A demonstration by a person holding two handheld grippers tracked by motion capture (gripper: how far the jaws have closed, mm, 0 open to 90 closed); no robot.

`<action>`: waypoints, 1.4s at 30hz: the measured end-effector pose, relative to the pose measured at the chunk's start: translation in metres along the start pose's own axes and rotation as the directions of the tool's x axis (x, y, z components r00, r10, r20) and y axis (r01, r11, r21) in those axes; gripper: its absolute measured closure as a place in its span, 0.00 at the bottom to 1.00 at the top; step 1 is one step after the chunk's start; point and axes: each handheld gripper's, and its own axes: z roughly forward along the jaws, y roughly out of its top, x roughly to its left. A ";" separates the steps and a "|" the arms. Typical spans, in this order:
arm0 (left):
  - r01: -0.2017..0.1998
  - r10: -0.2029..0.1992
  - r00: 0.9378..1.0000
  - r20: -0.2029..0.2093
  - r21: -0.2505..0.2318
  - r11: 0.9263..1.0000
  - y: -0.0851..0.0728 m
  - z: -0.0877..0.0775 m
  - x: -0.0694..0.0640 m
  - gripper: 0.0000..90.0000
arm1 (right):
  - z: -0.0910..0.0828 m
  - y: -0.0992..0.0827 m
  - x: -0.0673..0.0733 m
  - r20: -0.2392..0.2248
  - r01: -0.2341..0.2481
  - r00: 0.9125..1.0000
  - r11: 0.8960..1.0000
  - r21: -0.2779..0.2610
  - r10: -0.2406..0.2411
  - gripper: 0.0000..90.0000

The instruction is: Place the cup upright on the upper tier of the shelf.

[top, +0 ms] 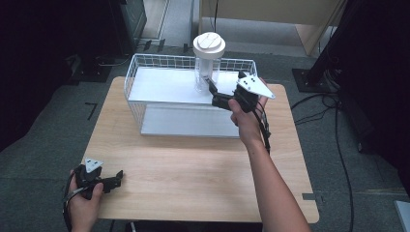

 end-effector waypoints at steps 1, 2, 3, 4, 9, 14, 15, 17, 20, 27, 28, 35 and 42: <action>0.000 0.000 1.000 0.000 0.000 1.000 0.000 0.000 0.000 0.00 | -0.003 -0.002 -0.001 0.000 0.003 1.000 1.000 0.001 -0.003 0.00; 0.000 0.000 1.000 0.000 0.000 1.000 0.000 0.000 0.000 0.00 | -0.003 -0.002 -0.001 0.000 0.003 1.000 1.000 0.001 -0.003 0.00; 0.000 0.000 1.000 0.000 0.000 1.000 0.000 0.000 0.000 0.00 | -0.012 -0.008 -0.005 0.001 0.005 1.000 1.000 0.004 -0.005 0.00; 0.000 0.000 1.000 0.000 0.000 1.000 0.000 0.000 0.000 0.00 | -0.017 -0.012 -0.007 0.002 0.015 1.000 1.000 0.005 -0.015 0.00; 0.000 0.000 1.000 0.000 0.000 1.000 0.000 0.000 0.000 0.00 | -0.039 -0.029 -0.017 0.012 0.028 1.000 0.999 0.023 -0.029 0.00; 0.000 0.000 1.000 0.001 0.002 1.000 0.000 0.000 0.000 0.00 | -0.057 -0.043 -0.025 0.027 0.037 0.999 0.999 0.033 -0.038 0.00; 0.000 0.000 1.000 0.001 0.002 1.000 0.000 0.000 0.000 0.00 | -0.057 -0.043 -0.025 0.027 0.037 0.999 0.999 0.033 -0.038 0.00; 0.000 0.000 1.000 0.000 0.000 1.000 0.000 0.000 0.000 0.00 | -0.064 -0.048 -0.028 0.032 0.032 0.999 0.999 0.039 -0.034 0.00; 0.000 0.000 1.000 0.000 0.000 1.000 0.000 0.000 0.000 0.00 | -0.076 -0.058 -0.033 0.043 0.030 0.999 0.999 0.044 -0.031 0.00; 0.000 0.000 1.000 0.000 0.000 1.000 0.000 0.000 0.000 0.00 | -0.090 -0.074 -0.043 0.070 0.013 0.997 0.998 0.065 -0.018 0.00; 0.002 -0.002 1.000 0.001 0.000 1.000 0.000 0.000 0.000 0.00 | -0.094 -0.079 -0.046 0.076 0.012 0.997 0.997 0.071 -0.017 0.00; 0.000 0.000 1.000 0.001 0.002 1.000 0.000 0.000 0.000 0.00 | -0.112 -0.099 -0.057 0.102 -0.011 0.995 0.995 0.101 0.000 0.00; 0.000 0.000 1.000 0.001 0.002 1.000 0.000 0.000 0.000 0.00 | -0.133 -0.116 -0.071 0.145 -0.034 0.989 0.991 0.130 0.014 0.00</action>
